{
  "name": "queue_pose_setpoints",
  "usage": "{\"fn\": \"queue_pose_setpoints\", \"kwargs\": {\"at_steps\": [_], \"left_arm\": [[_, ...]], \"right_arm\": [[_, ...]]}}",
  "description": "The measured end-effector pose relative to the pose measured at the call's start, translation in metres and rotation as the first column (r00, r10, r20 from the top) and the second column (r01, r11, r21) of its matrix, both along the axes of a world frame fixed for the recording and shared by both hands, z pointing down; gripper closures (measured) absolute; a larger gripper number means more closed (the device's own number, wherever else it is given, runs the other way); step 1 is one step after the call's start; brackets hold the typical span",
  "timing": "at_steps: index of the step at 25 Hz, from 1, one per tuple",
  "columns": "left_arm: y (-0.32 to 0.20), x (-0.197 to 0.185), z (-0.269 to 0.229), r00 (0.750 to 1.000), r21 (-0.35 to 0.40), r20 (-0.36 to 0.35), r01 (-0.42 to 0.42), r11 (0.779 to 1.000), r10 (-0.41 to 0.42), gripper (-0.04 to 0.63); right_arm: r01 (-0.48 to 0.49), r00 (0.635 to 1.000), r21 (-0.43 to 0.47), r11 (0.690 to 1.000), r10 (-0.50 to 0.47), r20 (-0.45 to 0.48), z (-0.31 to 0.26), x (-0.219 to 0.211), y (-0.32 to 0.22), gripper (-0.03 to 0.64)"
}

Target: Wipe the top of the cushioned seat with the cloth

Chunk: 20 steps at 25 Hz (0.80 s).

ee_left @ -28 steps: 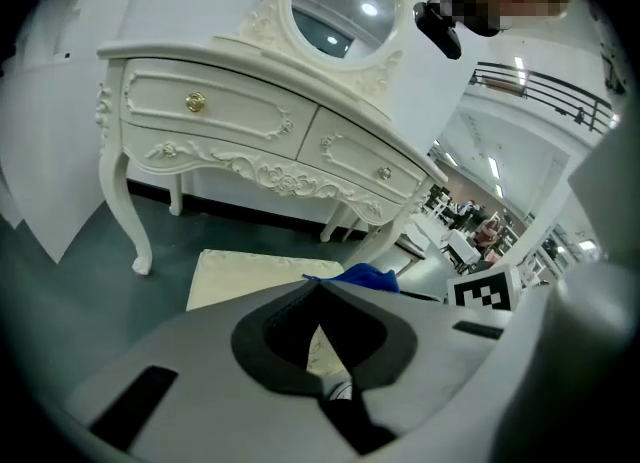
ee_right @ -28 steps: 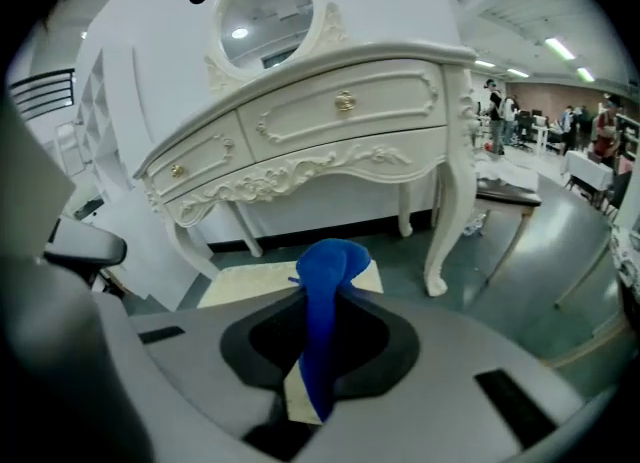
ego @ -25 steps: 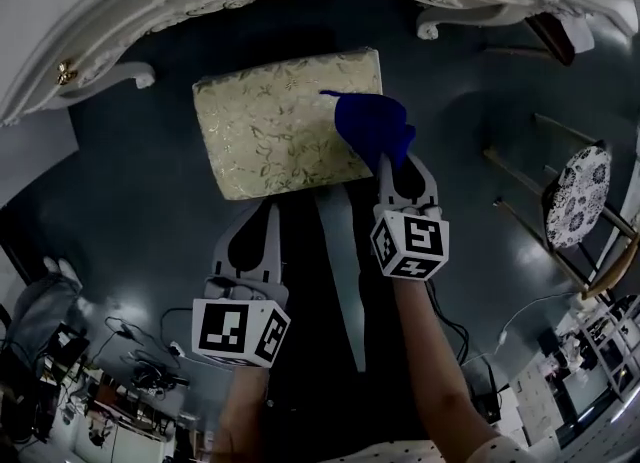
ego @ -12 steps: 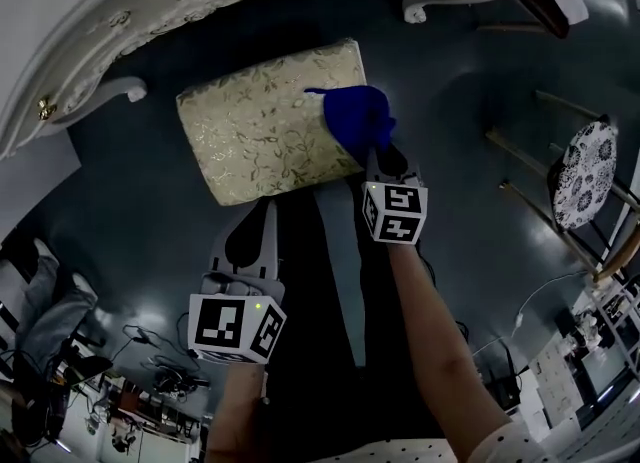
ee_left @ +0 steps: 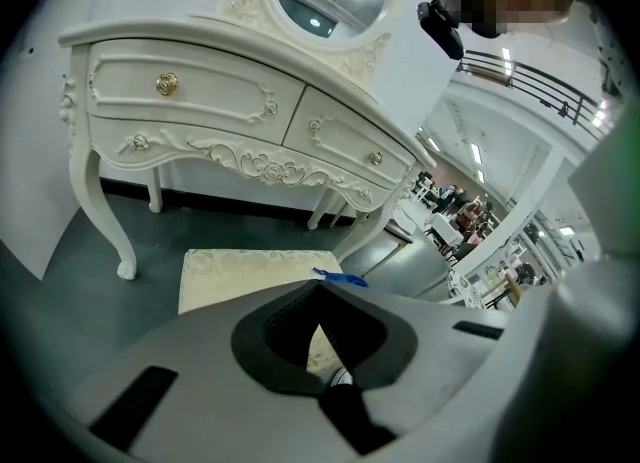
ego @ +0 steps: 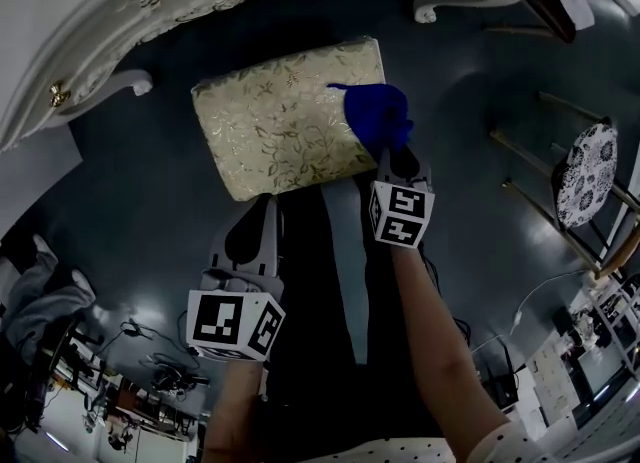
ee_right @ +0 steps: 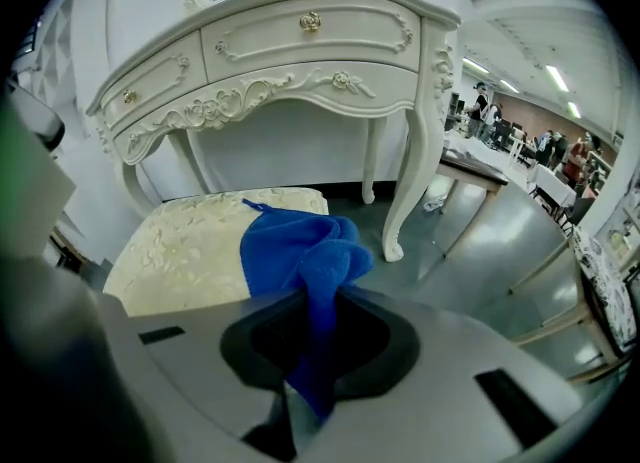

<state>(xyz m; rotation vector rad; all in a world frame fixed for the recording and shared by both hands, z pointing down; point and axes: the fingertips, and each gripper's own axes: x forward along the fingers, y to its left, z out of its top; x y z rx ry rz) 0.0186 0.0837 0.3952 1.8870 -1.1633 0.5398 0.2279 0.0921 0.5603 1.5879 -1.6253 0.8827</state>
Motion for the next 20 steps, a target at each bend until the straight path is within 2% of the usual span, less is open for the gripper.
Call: {"fn": "queue_pose_setpoints", "kwargs": {"at_steps": [10,20], "left_arm": [[0.002,-0.036,-0.004,0.999,0.007,-0.021,0.026,1.000,-0.026,0.598],[0.010,-0.063,-0.005,0.997,0.006,-0.033,0.071,0.997,-0.071,0.598]], "right_arm": [[0.041,0.999,0.006,0.999,-0.041,-0.020,-0.009,-0.046,0.013,0.558],[0.053,0.998,0.001,0.999,-0.053,-0.031,-0.010,-0.074,0.018,0.558]]}}
